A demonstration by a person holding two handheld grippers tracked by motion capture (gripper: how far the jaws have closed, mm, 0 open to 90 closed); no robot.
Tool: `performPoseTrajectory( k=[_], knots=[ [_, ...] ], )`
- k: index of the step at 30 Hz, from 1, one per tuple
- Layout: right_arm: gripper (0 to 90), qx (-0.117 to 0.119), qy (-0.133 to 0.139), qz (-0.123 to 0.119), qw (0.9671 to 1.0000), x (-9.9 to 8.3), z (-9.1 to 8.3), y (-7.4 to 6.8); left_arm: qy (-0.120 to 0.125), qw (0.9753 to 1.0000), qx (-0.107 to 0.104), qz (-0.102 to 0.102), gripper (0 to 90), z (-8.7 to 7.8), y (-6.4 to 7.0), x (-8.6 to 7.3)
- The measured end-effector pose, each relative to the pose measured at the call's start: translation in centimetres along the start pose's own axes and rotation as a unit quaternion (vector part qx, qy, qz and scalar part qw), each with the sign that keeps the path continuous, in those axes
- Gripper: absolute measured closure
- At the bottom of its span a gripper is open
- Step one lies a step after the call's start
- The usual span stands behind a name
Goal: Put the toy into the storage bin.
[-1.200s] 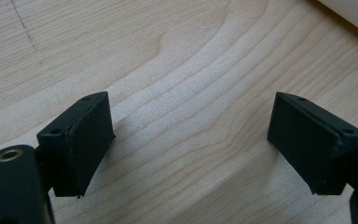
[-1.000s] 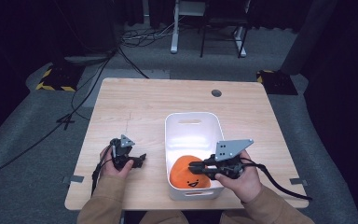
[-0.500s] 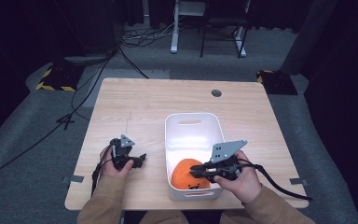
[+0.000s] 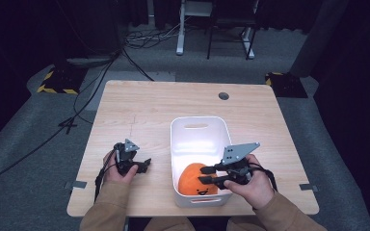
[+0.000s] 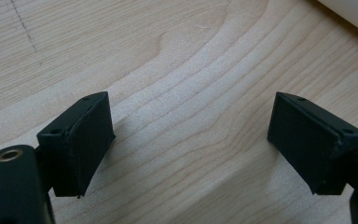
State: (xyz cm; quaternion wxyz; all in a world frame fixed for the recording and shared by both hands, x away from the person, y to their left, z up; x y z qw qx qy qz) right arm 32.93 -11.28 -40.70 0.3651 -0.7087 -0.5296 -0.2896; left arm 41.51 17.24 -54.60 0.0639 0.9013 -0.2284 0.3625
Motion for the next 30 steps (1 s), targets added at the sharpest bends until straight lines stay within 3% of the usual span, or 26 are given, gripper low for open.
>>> performPoseTrajectory(
  k=[4, 8, 17, 24, 26, 30],
  knots=[
    [59.1, 0.017, 0.015, 0.002, 0.9997, 0.0, 0.2, 0.0, -0.003, 1.0000, 0.000, -0.001, 14.6, -0.1, 0.1, 0.0],
    [53.6, 0.006, 0.023, -0.002, 0.9997, 0.4, -0.1, 0.0, -0.003, 1.0000, 0.000, 0.000, 14.6, -0.1, 0.0, 0.0],
    [50.1, -0.011, 0.046, -0.008, 0.9989, 1.3, -1.1, 0.5, -0.003, 1.0000, 0.001, 0.000, 14.6, -0.1, 0.0, 0.0],
    [45.6, -0.051, 0.067, -0.005, 0.9965, 1.9, -3.2, 1.7, -0.002, 1.0000, 0.003, 0.001, 14.6, -0.1, 0.0, -0.1],
    [43.8, -0.082, 0.074, -0.001, 0.9939, 2.0, -4.4, 2.5, -0.002, 1.0000, 0.003, 0.001, 14.6, -0.1, 0.0, -0.1],
    [43.2, -0.101, 0.082, 0.004, 0.9915, 1.9, -5.6, 3.3, -0.002, 1.0000, 0.003, 0.001, 14.6, -0.1, 0.0, -0.1]
  ],
)
Point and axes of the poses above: each handheld gripper's, and its own axes: z roughly forward along the jaws, x roughly out of its top, y roughly to its right, the point moved 6 cm from there along z, roughly forward along the jaws, and after that the axes turned 6 degrees about x, right-handed, at the moved point
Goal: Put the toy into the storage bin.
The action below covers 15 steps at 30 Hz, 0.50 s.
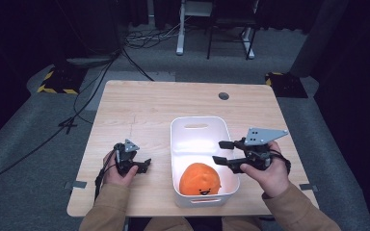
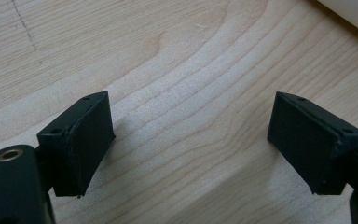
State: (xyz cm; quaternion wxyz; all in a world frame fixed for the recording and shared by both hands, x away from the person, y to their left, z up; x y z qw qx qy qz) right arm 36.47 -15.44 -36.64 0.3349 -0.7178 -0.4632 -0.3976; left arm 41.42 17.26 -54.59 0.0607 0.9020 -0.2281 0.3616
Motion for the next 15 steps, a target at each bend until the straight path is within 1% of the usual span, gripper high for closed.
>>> performPoseTrajectory(
  k=[2, 3, 4, 5, 6, 9, 12, 13, 14, 15],
  knots=[
    [42.9, -0.018, -0.001, 0.003, 0.9998, -0.1, -0.7, 0.7, -0.001, 1.0000, 0.000, 0.000, 14.6, 0.0, 0.0, 0.0],
    [42.7, -0.030, 0.005, 0.008, 0.9995, -0.2, -1.4, 1.3, -0.002, 1.0000, -0.002, 0.001, 14.6, 0.0, 0.0, 0.0],
    [42.7, -0.030, 0.005, 0.008, 0.9995, -0.2, -1.4, 1.3, -0.002, 1.0000, -0.002, 0.001, 14.6, 0.0, 0.0, 0.0],
    [42.7, -0.036, 0.007, 0.015, 0.9992, -0.3, -1.7, 1.6, -0.002, 1.0000, -0.002, 0.001, 14.6, 0.0, 0.0, 0.0],
    [42.7, -0.042, 0.008, 0.014, 0.9990, -0.4, -2.0, 1.9, -0.002, 1.0000, -0.002, 0.000, 14.6, 0.0, 0.0, 0.0],
    [42.7, -0.057, 0.012, 0.022, 0.9980, -0.8, -3.0, 2.7, -0.001, 1.0000, -0.003, 0.000, 14.6, 0.0, 0.0, 0.0],
    [42.7, -0.077, 0.012, 0.029, 0.9966, -1.4, -4.0, 3.4, -0.002, 1.0000, -0.002, 0.000, 14.6, 0.0, 0.0, 0.0],
    [42.3, -0.088, 0.014, 0.033, 0.9955, -1.8, -4.6, 3.9, -0.002, 1.0000, -0.002, 0.000, 14.6, 0.0, 0.0, 0.0],
    [42.3, -0.088, 0.014, 0.033, 0.9955, -1.8, -4.6, 3.9, -0.002, 1.0000, -0.002, 0.000, 14.6, 0.0, 0.0, 0.0],
    [42.0, -0.095, 0.012, 0.035, 0.9948, -2.0, -4.9, 4.1, -0.002, 1.0000, -0.002, 0.000, 14.6, 0.0, 0.0, 0.0]
  ],
)
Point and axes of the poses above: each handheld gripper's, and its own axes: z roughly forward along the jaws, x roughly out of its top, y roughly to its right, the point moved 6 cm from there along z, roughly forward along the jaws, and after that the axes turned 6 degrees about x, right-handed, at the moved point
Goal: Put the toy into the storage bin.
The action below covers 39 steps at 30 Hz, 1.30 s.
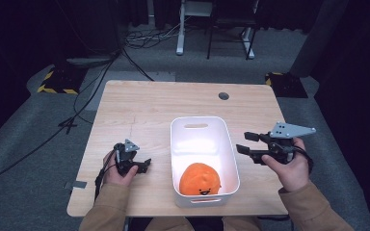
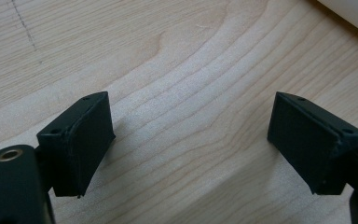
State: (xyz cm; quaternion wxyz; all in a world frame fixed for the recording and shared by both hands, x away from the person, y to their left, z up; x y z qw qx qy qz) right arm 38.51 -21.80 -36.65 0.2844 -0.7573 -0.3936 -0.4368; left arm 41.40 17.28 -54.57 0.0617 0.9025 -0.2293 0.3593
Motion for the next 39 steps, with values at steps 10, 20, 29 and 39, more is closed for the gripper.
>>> performPoseTrajectory(
  k=[10, 20, 29, 39],
  knots=[
    [38.5, -0.061, -0.016, 0.027, 0.9976, -2.3, -1.6, 3.6, 0.004, 1.0000, -0.002, 0.001, 14.8, 0.0, -0.1, 0.0],
    [35.8, -0.110, -0.039, 0.066, 0.9910, -5.3, -2.7, 7.0, 0.003, 0.9999, -0.012, 0.006, 14.8, 0.0, -0.3, -0.1],
    [33.1, -0.147, -0.068, 0.100, 0.9817, -9.3, -3.0, 10.2, 0.001, 0.9999, -0.012, 0.004, 14.8, 0.0, -0.3, -0.1],
    [31.9, -0.169, -0.098, 0.118, 0.9736, -12.5, -3.0, 11.7, 0.001, 0.9999, -0.012, 0.005, 14.8, 0.0, -0.3, -0.1]
  ],
)
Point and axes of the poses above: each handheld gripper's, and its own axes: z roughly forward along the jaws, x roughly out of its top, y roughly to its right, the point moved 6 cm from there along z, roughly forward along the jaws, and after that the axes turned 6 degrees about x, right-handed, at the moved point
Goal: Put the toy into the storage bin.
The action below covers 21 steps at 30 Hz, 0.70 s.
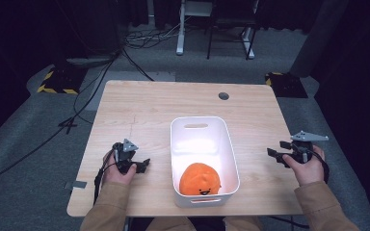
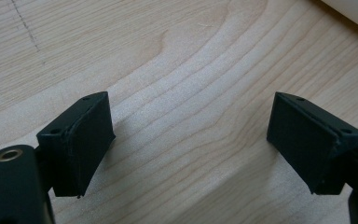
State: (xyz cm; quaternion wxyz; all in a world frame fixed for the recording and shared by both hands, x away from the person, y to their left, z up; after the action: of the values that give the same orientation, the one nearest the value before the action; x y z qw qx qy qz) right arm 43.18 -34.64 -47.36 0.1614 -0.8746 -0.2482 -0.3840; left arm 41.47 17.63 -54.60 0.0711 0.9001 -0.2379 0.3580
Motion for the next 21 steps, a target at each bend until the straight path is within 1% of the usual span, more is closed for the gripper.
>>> performPoseTrajectory(
  k=[5, 11, 12, 13, 17, 19, 21],
  knots=[
    [31.5, -0.006, -0.011, 0.010, 0.9999, -1.4, 0.8, 0.6, 0.000, 1.0000, -0.001, 0.000, 14.8, 0.0, 0.0, 0.0],
    [30.6, -0.009, -0.025, 0.016, 0.9995, -3.1, 1.6, 0.7, 0.000, 1.0000, -0.001, 0.000, 14.8, 0.0, 0.0, 0.0],
    [30.4, -0.010, -0.028, 0.012, 0.9995, -3.3, 1.8, 0.8, 0.000, 1.0000, 0.000, 0.000, 14.8, 0.0, 0.0, 0.0],
    [30.2, -0.010, -0.031, 0.015, 0.9994, -3.6, 1.9, 0.7, 0.000, 1.0000, -0.001, -0.001, 14.8, 0.0, 0.0, 0.0],
    [28.9, -0.014, -0.033, 0.012, 0.9993, -4.4, 2.4, 0.6, 0.000, 1.0000, -0.001, 0.000, 14.8, 0.0, 0.0, 0.0],
    [27.4, -0.017, -0.031, 0.003, 0.9994, -4.8, 2.7, 0.7, 0.000, 1.0000, -0.001, 0.000, 14.8, 0.0, 0.0, 0.0],
    [25.8, -0.019, -0.027, 0.001, 0.9995, -5.0, 3.0, 0.6, 0.000, 1.0000, -0.001, -0.001, 14.8, 0.0, 0.0, 0.0]
  ],
)
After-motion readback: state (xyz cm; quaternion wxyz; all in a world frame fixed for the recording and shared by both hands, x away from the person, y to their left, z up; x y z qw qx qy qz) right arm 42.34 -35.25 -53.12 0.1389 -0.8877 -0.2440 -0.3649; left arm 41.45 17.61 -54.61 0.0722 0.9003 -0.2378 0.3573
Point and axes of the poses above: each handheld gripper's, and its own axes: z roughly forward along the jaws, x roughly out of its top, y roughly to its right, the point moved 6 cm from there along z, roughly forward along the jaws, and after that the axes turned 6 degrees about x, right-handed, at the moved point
